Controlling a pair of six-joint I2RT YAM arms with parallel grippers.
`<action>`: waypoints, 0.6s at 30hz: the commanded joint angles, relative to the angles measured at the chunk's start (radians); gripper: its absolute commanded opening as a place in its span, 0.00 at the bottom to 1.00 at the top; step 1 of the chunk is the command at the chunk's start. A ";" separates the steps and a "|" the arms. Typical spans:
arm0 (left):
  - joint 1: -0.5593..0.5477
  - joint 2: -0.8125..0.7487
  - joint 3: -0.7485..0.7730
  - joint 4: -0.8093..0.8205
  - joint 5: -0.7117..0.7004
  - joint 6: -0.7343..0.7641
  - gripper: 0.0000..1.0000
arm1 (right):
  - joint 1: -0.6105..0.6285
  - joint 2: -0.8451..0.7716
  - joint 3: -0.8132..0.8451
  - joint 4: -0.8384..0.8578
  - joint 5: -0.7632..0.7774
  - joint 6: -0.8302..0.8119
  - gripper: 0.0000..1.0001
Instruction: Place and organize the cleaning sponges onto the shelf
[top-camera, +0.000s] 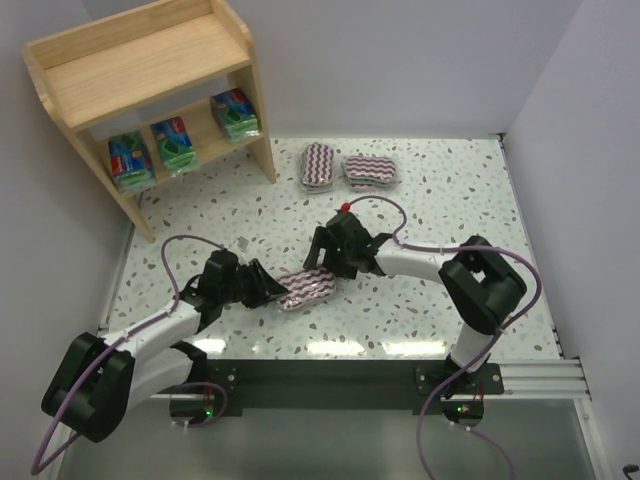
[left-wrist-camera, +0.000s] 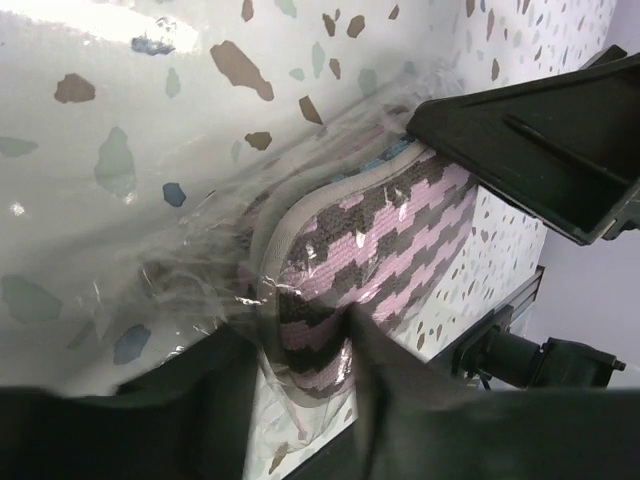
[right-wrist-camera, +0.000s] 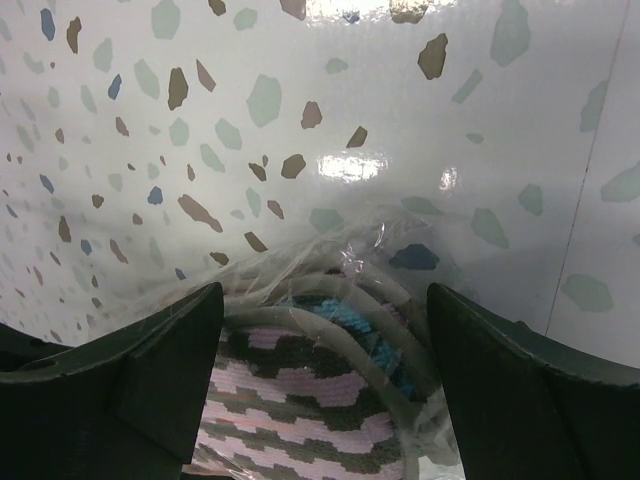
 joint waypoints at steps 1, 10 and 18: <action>-0.009 0.003 -0.006 0.122 0.026 0.001 0.34 | 0.010 -0.040 -0.005 0.023 -0.046 -0.035 0.85; -0.009 -0.152 0.022 -0.036 0.012 0.023 0.00 | -0.022 -0.147 0.083 -0.142 0.001 -0.085 0.91; -0.008 -0.338 0.149 -0.154 -0.192 -0.112 0.00 | -0.283 -0.369 0.192 -0.415 0.087 -0.187 0.98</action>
